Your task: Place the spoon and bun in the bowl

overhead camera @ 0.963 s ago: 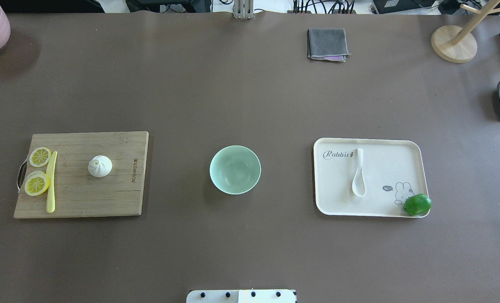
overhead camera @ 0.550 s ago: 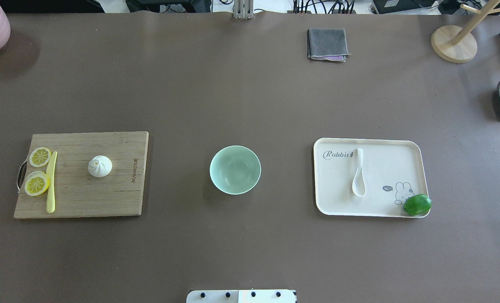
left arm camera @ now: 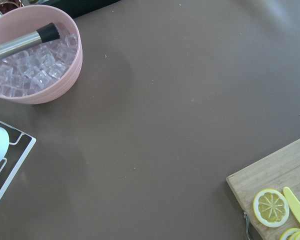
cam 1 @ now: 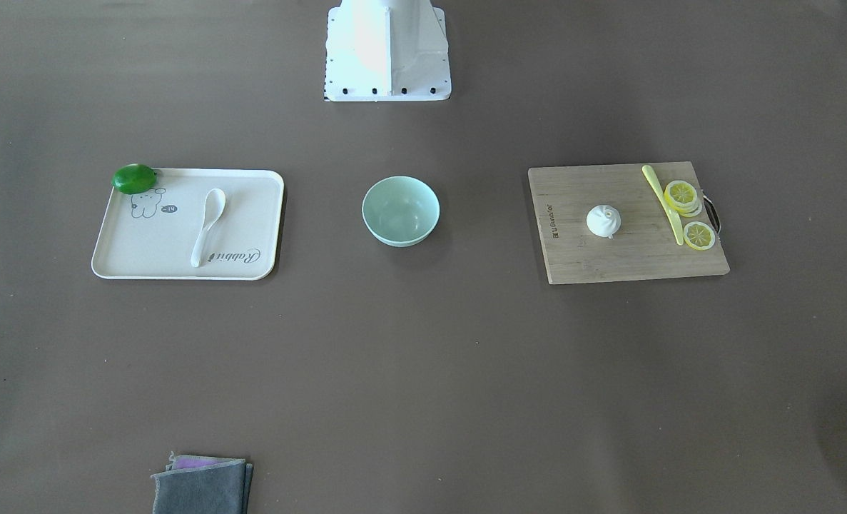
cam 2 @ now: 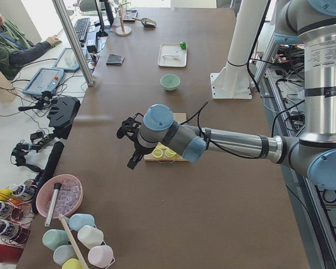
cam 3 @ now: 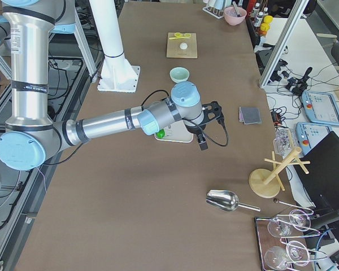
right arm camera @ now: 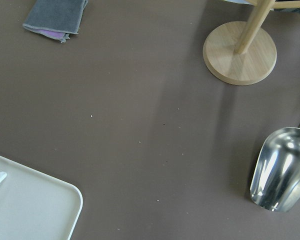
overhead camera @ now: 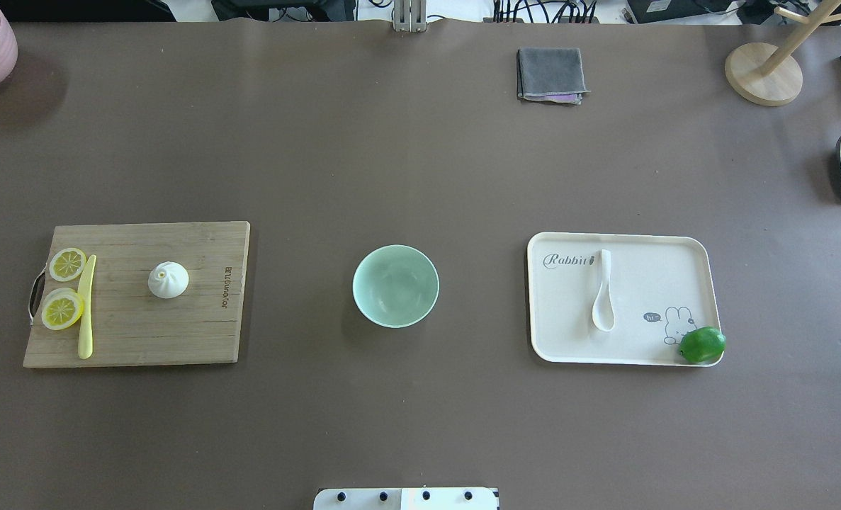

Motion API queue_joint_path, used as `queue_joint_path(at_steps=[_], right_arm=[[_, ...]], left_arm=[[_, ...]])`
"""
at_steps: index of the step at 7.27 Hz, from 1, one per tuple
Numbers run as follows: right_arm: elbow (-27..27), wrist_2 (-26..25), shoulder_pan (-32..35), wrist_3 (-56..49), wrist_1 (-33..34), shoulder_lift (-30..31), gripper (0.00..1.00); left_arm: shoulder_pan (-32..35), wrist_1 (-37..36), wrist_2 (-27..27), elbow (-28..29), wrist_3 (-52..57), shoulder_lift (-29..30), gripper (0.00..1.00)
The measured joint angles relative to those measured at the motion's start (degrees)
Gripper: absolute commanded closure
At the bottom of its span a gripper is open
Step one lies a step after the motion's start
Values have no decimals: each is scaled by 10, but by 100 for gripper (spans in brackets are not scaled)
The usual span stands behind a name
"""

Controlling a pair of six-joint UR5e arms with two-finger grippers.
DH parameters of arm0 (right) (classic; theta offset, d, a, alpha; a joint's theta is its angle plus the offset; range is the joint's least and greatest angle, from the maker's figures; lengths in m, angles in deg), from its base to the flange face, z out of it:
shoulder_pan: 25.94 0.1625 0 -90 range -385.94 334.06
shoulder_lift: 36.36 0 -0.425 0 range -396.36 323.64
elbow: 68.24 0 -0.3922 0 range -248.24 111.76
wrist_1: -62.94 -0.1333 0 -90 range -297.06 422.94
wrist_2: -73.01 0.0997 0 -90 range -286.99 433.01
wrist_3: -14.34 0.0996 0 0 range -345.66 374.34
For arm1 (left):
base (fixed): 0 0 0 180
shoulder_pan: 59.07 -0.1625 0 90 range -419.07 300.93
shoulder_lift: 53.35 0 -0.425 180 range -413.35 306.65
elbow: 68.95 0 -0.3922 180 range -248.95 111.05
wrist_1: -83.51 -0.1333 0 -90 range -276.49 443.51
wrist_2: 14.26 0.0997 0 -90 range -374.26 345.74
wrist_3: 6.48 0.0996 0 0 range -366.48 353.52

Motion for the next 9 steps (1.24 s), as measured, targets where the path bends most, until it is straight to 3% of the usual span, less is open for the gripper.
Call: queue_joint_path(at_steps=[2,4,7,8,9], right_arm=[[-23,-81,-107,164,-46,-7,1],[-28,-210,-236,320,-81,-12,5],[-16,-397,-424,542,-82,-49,6],[-5,-441,-470,586,-81,-65,14],[5,-478,-506,608,-82,-75,35]], left_arm=[[-19,60,-8,5,-49,-3,2],[-38,74,-9,4,-62,-3,2],[-41,76,-8,5,-64,-2,2],[-42,76,-7,6,-64,-2,2],[-42,76,-7,6,-64,-2,2]])
